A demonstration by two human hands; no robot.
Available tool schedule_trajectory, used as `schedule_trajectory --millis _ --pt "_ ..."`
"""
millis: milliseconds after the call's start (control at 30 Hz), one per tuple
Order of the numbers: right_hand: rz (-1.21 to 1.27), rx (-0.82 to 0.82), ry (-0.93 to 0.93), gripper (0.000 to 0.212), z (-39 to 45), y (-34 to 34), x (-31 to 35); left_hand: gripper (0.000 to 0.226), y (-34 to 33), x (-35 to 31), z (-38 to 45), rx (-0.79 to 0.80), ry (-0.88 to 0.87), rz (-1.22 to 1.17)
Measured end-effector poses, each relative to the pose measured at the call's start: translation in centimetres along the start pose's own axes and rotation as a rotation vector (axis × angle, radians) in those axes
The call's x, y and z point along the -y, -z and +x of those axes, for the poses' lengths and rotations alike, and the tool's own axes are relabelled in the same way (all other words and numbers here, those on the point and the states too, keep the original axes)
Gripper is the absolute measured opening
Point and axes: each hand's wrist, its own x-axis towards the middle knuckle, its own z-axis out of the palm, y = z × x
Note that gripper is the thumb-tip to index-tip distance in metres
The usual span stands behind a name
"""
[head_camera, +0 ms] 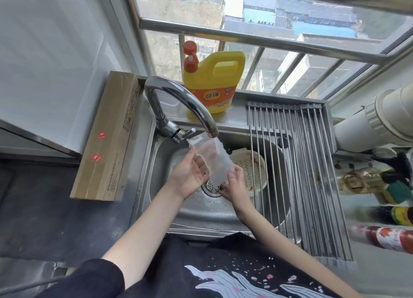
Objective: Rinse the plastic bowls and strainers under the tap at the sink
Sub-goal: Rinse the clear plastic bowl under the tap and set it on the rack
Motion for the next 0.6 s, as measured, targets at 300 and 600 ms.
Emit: schedule_trajectory --millis 300,600 --pt "0.572 0.021 -0.48 0.087 4.3 2.3 3.4 0.057 -0.5 1.2 -1.3 -0.066 -0.286 0.667" --pt "0.594 0.179 -0.234 0.054 5.6 1.4 2.6 0.068 0.4 -0.5 -0.7 -0.288 -0.402 0.727"
